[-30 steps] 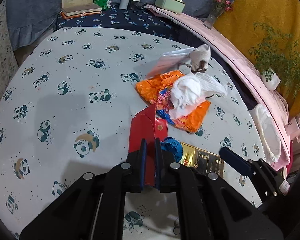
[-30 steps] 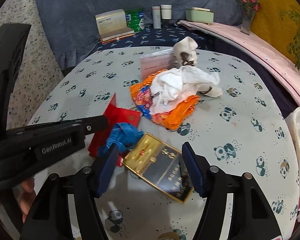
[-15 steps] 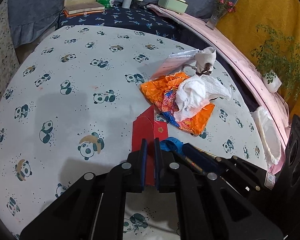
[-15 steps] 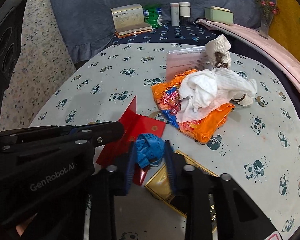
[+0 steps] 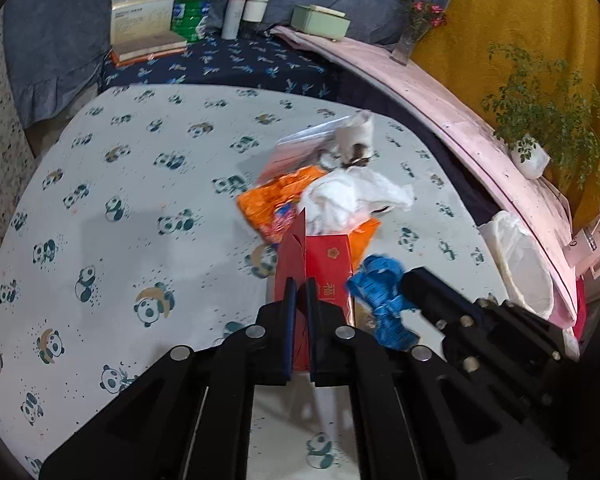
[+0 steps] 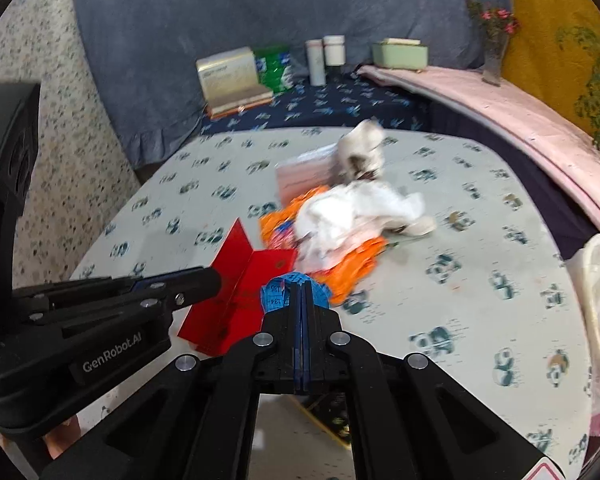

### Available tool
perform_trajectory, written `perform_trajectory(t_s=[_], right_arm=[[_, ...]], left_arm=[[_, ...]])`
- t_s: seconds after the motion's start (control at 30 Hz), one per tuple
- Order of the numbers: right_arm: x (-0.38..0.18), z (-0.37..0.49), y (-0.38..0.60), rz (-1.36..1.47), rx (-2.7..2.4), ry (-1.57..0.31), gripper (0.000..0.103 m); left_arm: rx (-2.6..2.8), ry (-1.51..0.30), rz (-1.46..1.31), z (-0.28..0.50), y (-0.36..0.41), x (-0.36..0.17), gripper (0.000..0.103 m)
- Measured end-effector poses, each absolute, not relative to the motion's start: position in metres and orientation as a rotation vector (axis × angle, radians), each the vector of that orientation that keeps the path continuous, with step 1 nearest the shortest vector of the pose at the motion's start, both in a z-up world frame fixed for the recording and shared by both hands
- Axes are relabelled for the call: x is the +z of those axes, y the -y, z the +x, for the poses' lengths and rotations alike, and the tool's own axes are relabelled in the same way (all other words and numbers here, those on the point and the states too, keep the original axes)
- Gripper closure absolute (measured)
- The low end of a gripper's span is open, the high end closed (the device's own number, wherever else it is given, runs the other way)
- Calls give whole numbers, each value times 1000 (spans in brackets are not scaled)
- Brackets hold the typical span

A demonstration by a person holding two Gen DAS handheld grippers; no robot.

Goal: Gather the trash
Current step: 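Carry the red packet and blue plastic toward the white bin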

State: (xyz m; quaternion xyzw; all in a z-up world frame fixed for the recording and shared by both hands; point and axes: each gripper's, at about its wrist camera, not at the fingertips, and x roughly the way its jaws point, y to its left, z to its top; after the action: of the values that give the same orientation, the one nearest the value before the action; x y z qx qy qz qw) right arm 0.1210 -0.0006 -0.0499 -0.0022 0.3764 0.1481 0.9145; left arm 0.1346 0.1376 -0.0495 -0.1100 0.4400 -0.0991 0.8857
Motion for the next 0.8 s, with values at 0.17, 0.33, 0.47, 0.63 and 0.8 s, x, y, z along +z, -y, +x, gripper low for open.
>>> perform_trajectory(t_s=[0.17,0.33,0.47,0.63,0.8], right_arm=[[-20,114,45,26,226,-702,102],[2,103,94,61,138,-650,102],[14,92,134,82,61,-620,102],[22,78,186,115,-43,-595,102],[23,65,238,151,-144,-580,102]], left_arm=[[-262,-872,-195,134,-103,-24,100],[-333,-839,-162,137,-56,-3,100],[-394,-820,-123,139,-14,8,100],[-475,-812,-85,142,44,18,100],[-551,-806,-44,145,102,22,100]])
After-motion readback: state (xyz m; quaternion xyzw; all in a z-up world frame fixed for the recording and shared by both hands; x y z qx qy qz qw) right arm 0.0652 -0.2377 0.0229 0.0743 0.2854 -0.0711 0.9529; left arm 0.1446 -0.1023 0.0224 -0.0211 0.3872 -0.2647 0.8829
